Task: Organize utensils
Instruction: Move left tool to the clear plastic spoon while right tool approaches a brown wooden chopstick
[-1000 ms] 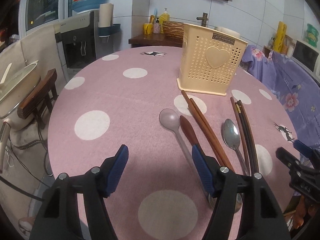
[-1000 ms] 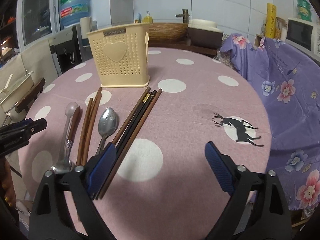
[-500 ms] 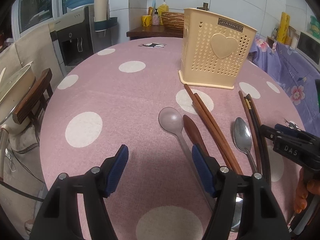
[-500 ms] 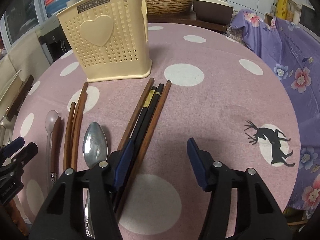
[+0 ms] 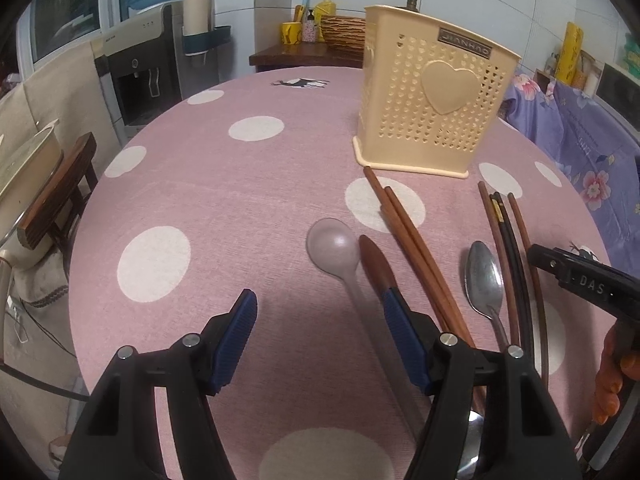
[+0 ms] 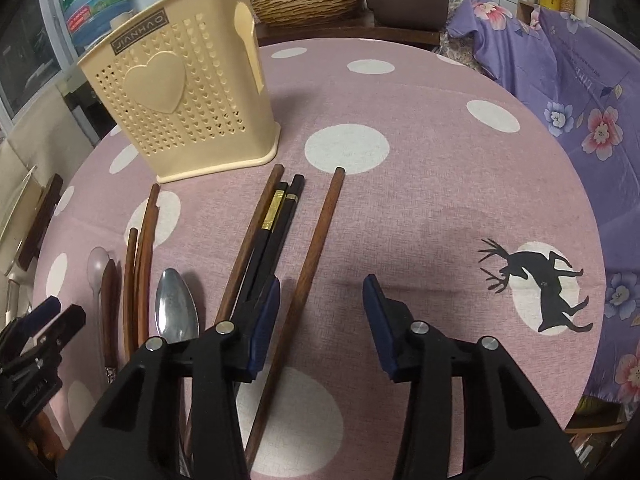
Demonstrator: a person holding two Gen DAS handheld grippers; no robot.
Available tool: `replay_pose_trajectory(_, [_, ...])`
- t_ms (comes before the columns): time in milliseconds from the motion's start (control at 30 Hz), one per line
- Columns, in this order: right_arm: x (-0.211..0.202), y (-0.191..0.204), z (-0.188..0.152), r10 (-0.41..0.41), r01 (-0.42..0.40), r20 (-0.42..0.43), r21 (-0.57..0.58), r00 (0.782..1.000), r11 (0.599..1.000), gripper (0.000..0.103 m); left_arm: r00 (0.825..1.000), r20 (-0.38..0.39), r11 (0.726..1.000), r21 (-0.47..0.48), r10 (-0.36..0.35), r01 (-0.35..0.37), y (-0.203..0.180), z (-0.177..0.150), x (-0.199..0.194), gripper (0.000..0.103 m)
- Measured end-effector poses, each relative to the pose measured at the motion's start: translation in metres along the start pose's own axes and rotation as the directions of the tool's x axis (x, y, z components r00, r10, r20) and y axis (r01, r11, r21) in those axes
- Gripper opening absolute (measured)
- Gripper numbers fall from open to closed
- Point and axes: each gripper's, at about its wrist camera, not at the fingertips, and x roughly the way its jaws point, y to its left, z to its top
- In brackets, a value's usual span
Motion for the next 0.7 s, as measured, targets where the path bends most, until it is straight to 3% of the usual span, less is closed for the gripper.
replay_pose_trajectory(233, [-0.001, -0.001, -0.004, -0.002, 0.002, 0.006, -0.003, 1.0, 1.0, 0.045, 0.997, -0.028, 0.997, 0.045, 0.071, -0.07, -0.011, -0.005, 0.009, 0.057])
replay_pose_trajectory(400, [-0.001, 0.001, -0.005, -0.011, 0.011, 0.005, -0.013, 1.0, 1.0, 0.045, 0.995, -0.05, 0.996, 0.045, 0.082, -0.079, -0.009, -0.007, 0.015, 0.057])
replay_pose_trajectory(700, [0.008, 0.0, 0.009, -0.026, 0.027, -0.018, 0.008, 0.999, 1.0, 0.045, 0.991, -0.097, 0.996, 0.007, 0.088, -0.088, 0.008, 0.019, 0.032, 0.056])
